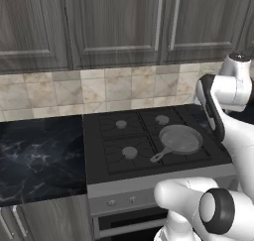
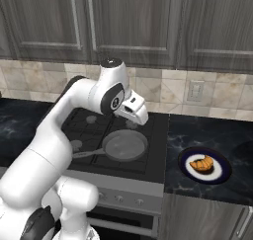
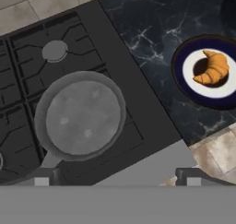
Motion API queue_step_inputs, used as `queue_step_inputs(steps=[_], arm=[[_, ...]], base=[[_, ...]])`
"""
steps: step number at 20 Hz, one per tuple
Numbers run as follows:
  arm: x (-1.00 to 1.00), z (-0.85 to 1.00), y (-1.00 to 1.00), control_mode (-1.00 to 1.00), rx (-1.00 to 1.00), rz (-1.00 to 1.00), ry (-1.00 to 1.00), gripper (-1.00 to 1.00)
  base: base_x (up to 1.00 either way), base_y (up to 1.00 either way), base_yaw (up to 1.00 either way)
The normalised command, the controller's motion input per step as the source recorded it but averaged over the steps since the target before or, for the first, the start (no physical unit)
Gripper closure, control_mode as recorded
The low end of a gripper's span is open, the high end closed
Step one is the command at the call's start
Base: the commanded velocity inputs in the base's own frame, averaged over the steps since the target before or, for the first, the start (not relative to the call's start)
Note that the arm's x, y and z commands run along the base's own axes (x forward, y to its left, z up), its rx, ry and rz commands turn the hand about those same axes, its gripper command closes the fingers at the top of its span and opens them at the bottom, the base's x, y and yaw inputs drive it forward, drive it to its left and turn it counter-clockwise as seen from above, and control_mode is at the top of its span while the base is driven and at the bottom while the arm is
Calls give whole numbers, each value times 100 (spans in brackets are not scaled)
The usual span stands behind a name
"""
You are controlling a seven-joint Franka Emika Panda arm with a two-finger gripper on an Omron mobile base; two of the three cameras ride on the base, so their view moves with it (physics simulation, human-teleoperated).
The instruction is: Pick the croissant and place it on the pan. Then turn on the stove to warm the croissant.
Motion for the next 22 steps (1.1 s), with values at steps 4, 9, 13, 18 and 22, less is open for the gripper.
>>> queue_step_inputs(steps=[4, 9, 13, 18, 22], arm=[[0, -11, -49, -100, 0, -16, 0, -100], [0, -10, -51, -100, 0, -12, 0, -100], [0, -6, -47, -100, 0, -12, 0, -100], [0, -4, -49, -100, 0, -13, 0, -100], [0, -7, -46, -100, 0, -11, 0, -100]], base=[[0, 0, 0], [0, 0, 0], [0, 0, 0], [0, 0, 0], [0, 0, 0]])
